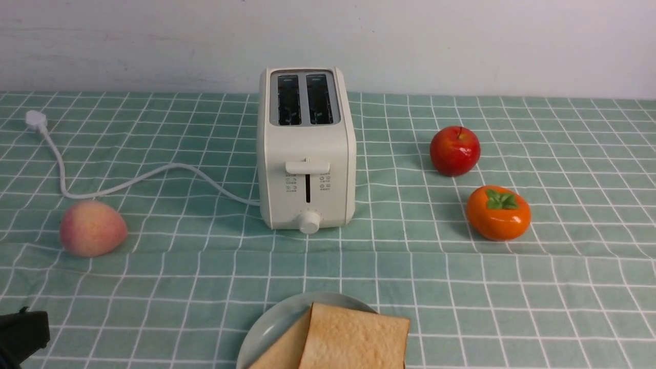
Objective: Take toasted bread from bread machine on blue coffee table place on plate.
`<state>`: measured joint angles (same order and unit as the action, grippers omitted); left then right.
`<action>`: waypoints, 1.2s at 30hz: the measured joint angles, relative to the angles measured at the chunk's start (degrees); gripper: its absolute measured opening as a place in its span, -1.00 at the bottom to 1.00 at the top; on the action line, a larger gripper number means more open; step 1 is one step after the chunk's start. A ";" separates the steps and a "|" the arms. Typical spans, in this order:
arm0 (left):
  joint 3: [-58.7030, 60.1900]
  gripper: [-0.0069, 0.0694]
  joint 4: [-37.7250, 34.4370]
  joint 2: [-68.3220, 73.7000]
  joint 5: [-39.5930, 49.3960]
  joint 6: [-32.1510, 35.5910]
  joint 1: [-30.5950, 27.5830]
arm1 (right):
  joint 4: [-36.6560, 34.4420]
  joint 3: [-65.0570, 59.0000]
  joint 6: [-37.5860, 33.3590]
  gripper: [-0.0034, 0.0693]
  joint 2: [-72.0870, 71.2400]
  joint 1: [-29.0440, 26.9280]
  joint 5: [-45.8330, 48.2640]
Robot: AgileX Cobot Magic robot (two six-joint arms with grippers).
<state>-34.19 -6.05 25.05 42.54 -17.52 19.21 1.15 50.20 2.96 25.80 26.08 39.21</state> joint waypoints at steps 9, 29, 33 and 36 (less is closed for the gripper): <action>0.00 -0.86 0.00 0.00 -0.52 0.00 0.00 | 1.66 -28.17 4.71 -0.92 -21.47 0.00 -22.41; 0.00 -0.86 0.10 0.00 -1.30 0.00 0.00 | 2.51 -30.94 8.07 -0.86 -26.47 0.00 -30.10; 1.96 -0.86 0.10 -0.57 -1.64 0.00 0.00 | 2.51 -30.94 8.07 -0.85 -26.47 0.00 -30.10; 5.27 -0.85 0.47 -2.38 -2.84 0.23 0.00 | 2.51 -30.94 8.12 -0.84 -26.47 0.00 -30.10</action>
<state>-28.92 -5.58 22.66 39.70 -17.30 19.21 3.66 19.27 11.08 -0.67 26.08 9.11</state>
